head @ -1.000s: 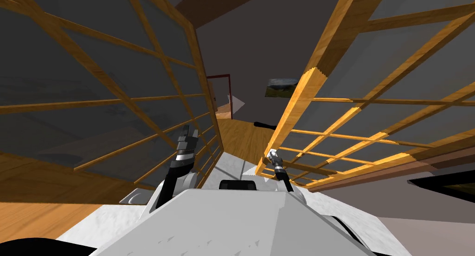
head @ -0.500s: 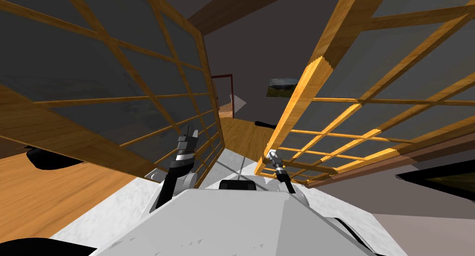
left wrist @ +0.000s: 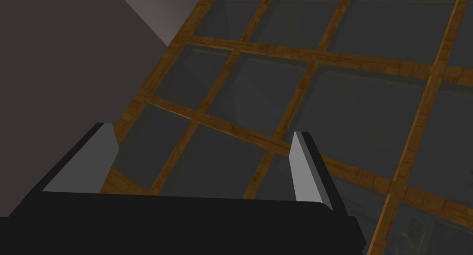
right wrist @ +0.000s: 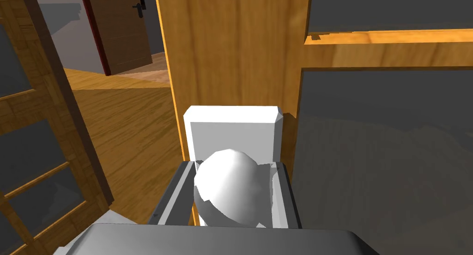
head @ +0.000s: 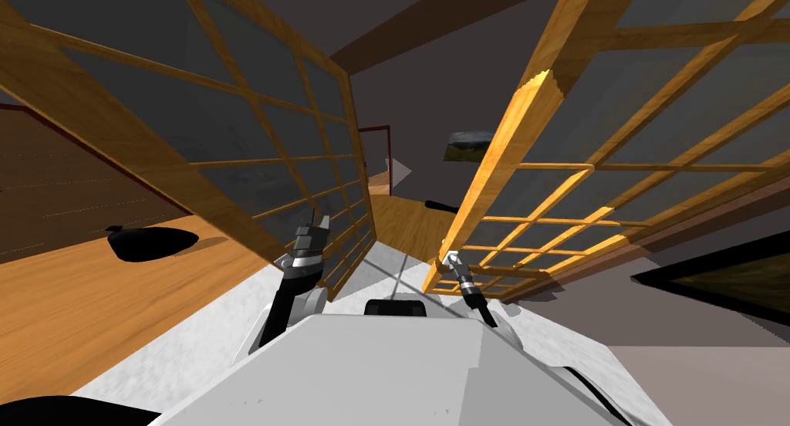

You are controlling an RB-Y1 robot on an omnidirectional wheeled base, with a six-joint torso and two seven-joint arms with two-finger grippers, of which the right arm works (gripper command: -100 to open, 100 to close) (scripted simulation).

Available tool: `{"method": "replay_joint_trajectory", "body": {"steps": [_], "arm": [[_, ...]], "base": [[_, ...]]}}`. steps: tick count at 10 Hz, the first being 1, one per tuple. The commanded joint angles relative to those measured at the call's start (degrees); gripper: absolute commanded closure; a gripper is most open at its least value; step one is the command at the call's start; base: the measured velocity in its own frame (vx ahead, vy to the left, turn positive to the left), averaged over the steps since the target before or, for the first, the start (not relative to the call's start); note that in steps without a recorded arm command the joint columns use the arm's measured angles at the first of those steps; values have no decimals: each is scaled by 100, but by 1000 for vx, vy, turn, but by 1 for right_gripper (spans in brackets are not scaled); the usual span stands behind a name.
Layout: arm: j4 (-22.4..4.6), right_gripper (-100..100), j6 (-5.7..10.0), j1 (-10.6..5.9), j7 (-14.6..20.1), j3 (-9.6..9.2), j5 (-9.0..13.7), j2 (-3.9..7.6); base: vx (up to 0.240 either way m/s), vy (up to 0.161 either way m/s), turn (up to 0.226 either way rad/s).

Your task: Pull the door open

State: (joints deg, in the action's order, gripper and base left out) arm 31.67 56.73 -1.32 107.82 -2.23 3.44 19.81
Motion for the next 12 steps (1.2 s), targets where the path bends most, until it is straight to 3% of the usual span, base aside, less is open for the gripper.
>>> {"method": "replay_joint_trajectory", "body": {"steps": [1,2,8,9,10,12], "arm": [[0,100,0,0,0,0,0,0],[-2,100,174,121,140,-95,-92,84],[41,100,721,475,557,-339,-349,408],[-50,100,685,390,494,-320,-327,352],[-92,100,850,460,568,-377,-396,403],[-115,100,1003,522,637,-424,-462,465]], "base": [[-119,-43,27],[-162,-50,130],[-216,-70,111],[-102,-29,14],[-147,-63,120],[-234,-105,156]]}}
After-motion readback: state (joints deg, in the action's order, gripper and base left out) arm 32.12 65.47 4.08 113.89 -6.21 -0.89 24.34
